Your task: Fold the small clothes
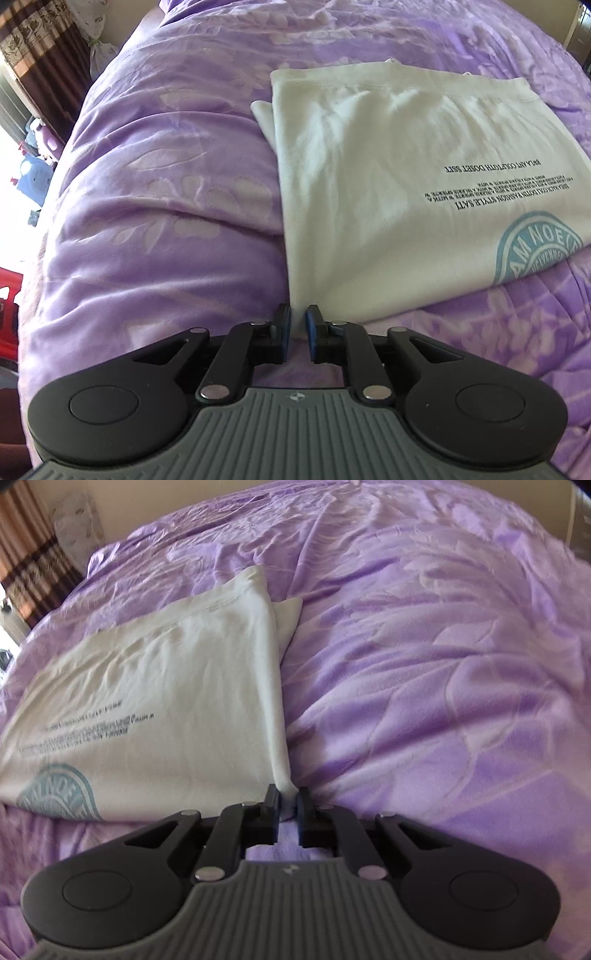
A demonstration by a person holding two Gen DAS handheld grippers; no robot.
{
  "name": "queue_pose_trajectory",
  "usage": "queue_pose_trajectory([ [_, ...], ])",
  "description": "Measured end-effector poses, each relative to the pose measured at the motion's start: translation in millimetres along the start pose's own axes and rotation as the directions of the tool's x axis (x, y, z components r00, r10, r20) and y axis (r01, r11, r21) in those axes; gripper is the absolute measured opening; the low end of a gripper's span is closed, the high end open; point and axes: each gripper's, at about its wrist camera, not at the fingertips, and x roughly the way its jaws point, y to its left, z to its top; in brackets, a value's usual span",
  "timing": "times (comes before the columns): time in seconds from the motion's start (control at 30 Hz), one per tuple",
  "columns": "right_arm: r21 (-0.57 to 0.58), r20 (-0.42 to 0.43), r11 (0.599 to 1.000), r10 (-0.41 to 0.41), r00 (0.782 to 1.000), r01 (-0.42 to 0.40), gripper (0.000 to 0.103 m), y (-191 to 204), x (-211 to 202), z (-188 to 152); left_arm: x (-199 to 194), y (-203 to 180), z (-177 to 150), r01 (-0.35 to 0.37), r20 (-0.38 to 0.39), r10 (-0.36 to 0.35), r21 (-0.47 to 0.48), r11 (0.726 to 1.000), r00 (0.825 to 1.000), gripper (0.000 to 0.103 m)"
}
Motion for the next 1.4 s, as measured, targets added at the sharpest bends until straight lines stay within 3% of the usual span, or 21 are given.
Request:
queue_pose_trajectory([
  [0.1, -0.057, 0.007, 0.995, -0.086, 0.996, 0.086, 0.0, 1, -15, -1, -9, 1, 1, -0.05, -0.046, 0.05, 0.011, 0.999, 0.998, 0.011],
  [0.23, -0.038, 0.051, 0.997, -0.061, 0.997, 0.063, 0.002, -11, -44, 3, -36, 1, 13, -0.06, 0.05, 0.06, 0.007, 0.998, 0.997, 0.011],
  [0.27, -0.035, 0.071, 0.998, -0.05, 0.996, 0.052, 0.01, -12, -50, 5, -42, 0, 18, -0.049, 0.08, 0.048, -0.001, 0.999, 0.996, 0.011],
  [0.3, -0.024, 0.089, 0.999, -0.035, 0.995, 0.037, 0.024, -13, -56, 9, -47, -2, 24, -0.027, 0.114, 0.028, -0.013, 1.0, 0.993, 0.011],
  [0.37, 0.007, 0.133, 0.999, 0.046, 0.99, -0.047, 0.04, -13, -63, 19, -53, -9, 37, 0.024, 0.175, -0.019, -0.027, 0.999, 0.984, 0.011],
  [0.5, 0.058, 0.178, 0.986, 0.146, 0.973, -0.159, 0.049, -11, -52, 39, -50, -36, 56, 0.115, 0.301, -0.107, -0.01, 0.993, 0.948, 0.016],
  [0.57, 0.096, 0.186, 0.977, 0.171, 0.967, -0.191, 0.05, -14, -37, 49, -39, -52, 68, 0.157, 0.329, -0.148, -0.002, 0.988, 0.933, 0.017],
  [0.8, 0.294, 0.199, 0.89, 0.3, 0.933, -0.349, 0.06, -33, 29, 81, 11, -96, 112, 0.241, 0.311, -0.226, -0.012, 0.97, 0.923, 0.018],
  [1.07, 0.33, 0.204, 0.873, 0.306, 0.93, -0.36, 0.059, -43, 99, 113, 71, -123, 153, 0.258, 0.26, -0.243, -0.025, 0.966, 0.935, 0.018],
  [1.27, 0.33, 0.196, 0.854, 0.354, 0.914, -0.401, 0.033, -47, 141, 126, 105, -145, 196, 0.267, 0.253, -0.254, -0.015, 0.964, 0.933, 0.018],
  [1.4, 0.369, 0.209, 0.811, 0.403, 0.891, -0.454, 0.032, -55, 154, 127, 129, -157, 224, 0.237, 0.227, -0.229, -0.006, 0.972, 0.946, 0.018],
])
